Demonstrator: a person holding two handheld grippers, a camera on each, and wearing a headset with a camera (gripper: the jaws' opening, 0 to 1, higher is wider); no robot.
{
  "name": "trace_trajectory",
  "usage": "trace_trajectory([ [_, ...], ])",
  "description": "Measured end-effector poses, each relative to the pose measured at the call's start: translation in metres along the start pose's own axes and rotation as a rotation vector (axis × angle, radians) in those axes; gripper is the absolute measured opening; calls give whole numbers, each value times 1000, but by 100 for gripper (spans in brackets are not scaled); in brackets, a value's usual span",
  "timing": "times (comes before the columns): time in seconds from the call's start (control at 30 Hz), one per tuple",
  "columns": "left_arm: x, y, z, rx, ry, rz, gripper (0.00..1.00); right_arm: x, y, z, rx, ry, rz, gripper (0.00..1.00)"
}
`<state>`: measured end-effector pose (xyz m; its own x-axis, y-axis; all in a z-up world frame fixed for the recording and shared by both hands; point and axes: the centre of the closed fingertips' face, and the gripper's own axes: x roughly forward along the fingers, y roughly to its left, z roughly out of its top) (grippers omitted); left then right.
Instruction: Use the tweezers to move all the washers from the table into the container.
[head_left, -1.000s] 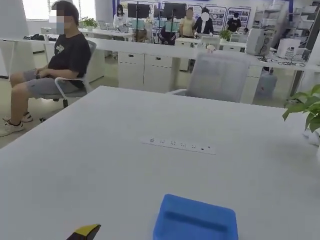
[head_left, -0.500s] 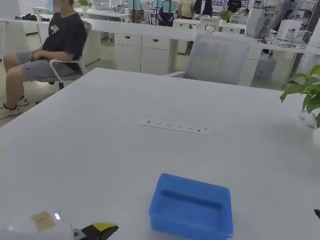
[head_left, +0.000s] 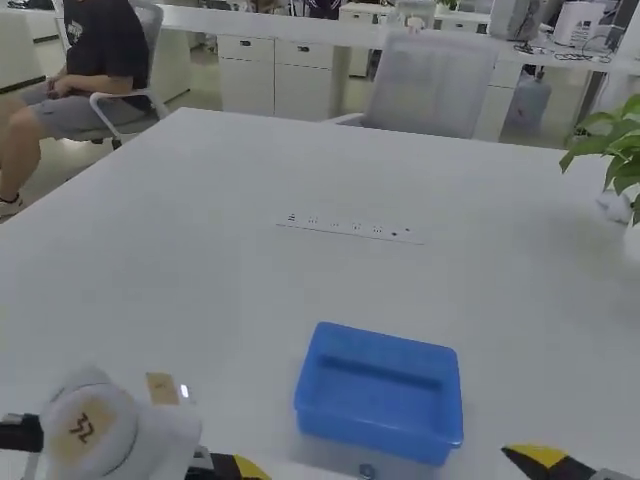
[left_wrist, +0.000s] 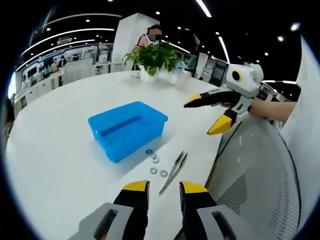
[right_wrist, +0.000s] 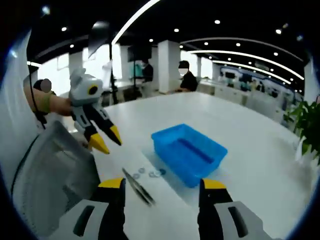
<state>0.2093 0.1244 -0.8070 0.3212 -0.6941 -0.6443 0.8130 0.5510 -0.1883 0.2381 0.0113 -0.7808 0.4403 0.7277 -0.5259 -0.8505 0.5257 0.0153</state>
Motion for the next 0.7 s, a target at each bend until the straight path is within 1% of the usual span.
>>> trace_trajectory([
  [0.03,2,-1,-1,10,11,-8,20,4,3,0,-19,6,21,50],
  [0.1,8,-5,-6,26,53,-40,18,9,6,-1,-34,19,39,45],
  [0.13,9,-5,-8,39,69,-44,17,12,11,-2,-45,27,71,42],
  [0.17,12,-5,-10,55,82,-44,16,14,13,-3,-49,34,89,39],
  [0.23,16,-7,-16,93,124,-59,13,19,18,-8,-81,63,126,33],
  [0.27,17,-7,-19,107,139,-59,12,22,21,-13,-109,94,151,31],
  [0.3,20,-7,-21,118,156,-60,12,24,21,-17,-131,116,158,29],
  [0.33,22,-7,-24,124,171,-64,12,27,23,-22,-169,145,176,27],
  [0.37,24,-5,-26,140,190,-56,11,29,24,-26,-191,166,190,26],
  [0.4,26,-4,-28,160,202,-51,11,32,28,-31,-212,191,217,24],
  [0.43,27,-4,-32,174,228,-57,10,33,29,-35,-222,206,225,23],
  [0.47,28,-3,-33,180,235,-53,10,36,31,-40,-259,232,243,20],
  [0.57,32,1,-34,214,254,-43,7,39,33,-48,-318,275,267,15],
  [0.63,35,2,-34,251,266,-42,5,43,32,-50,-343,289,267,15],
  [0.7,36,2,-34,267,277,-49,2,45,31,-52,-350,297,274,12],
])
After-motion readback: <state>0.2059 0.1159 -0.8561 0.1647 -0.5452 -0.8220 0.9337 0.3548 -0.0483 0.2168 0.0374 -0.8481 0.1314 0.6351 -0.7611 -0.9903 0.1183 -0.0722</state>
